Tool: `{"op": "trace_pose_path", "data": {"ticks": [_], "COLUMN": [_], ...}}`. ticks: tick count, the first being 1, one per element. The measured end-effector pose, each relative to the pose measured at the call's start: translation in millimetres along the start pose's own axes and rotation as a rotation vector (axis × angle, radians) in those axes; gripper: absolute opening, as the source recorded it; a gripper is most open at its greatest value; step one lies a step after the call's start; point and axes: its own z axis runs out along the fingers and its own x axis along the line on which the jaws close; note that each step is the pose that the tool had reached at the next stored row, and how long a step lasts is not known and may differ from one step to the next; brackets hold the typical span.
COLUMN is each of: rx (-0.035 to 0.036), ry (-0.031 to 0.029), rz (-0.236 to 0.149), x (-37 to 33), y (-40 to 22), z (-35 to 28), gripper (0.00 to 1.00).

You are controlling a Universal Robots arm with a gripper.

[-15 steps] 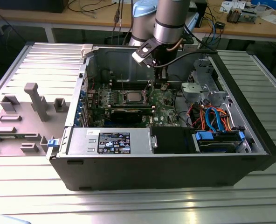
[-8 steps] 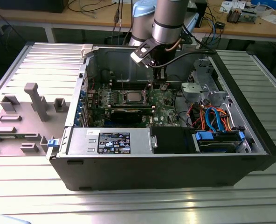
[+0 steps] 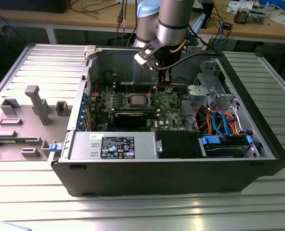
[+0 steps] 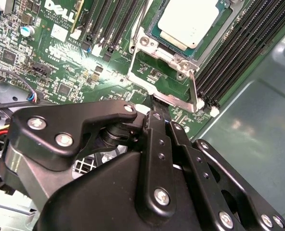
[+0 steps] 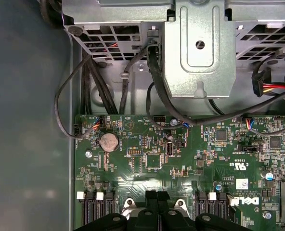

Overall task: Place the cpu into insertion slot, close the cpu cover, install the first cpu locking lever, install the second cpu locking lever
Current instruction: 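Close the cpu cover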

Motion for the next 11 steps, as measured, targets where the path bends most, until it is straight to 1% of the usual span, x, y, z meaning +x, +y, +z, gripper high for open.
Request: {"op": "trace_pose_path", "data": {"ticks": [11], "rx": [0.0], "ry": [0.0], "rz": [0.0], "x": [0.0], "y": [-3.4], "z": [0.0], "gripper": [0.11]}}
